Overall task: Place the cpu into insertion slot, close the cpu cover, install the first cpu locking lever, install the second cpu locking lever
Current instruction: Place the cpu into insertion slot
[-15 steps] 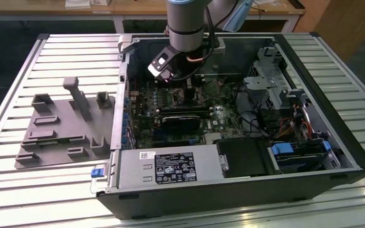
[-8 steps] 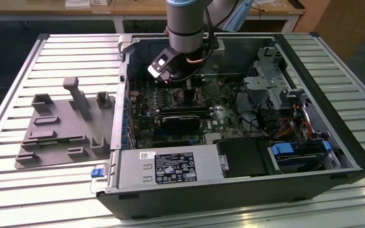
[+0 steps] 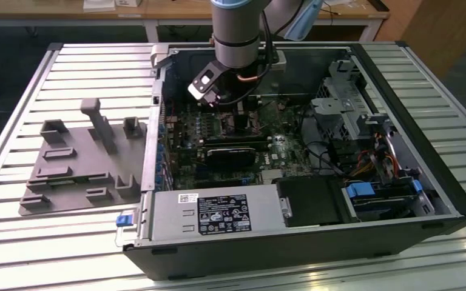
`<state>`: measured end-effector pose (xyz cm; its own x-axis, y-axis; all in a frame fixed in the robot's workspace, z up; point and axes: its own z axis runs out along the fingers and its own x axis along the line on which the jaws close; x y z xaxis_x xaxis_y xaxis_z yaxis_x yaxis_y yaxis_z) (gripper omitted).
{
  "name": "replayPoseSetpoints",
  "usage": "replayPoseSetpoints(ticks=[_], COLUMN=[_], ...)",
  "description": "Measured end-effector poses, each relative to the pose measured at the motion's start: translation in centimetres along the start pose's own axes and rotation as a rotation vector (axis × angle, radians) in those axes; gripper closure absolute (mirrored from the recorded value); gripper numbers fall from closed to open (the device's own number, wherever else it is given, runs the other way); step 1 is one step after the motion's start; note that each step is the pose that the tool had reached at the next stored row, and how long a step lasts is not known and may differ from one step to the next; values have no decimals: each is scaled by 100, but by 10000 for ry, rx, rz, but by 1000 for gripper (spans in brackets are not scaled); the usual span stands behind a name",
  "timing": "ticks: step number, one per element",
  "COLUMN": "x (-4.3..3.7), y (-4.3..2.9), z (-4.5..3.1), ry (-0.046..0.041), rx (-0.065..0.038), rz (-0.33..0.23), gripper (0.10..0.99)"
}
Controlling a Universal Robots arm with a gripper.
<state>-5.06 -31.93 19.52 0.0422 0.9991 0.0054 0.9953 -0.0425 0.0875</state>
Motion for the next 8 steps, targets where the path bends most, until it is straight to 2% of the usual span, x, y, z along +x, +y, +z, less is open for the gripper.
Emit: replayPoseSetpoints(ticks=[8], x=[1], y=[0], z=[4], ry=[11], rx=[0], rz=[-122], gripper=[553])
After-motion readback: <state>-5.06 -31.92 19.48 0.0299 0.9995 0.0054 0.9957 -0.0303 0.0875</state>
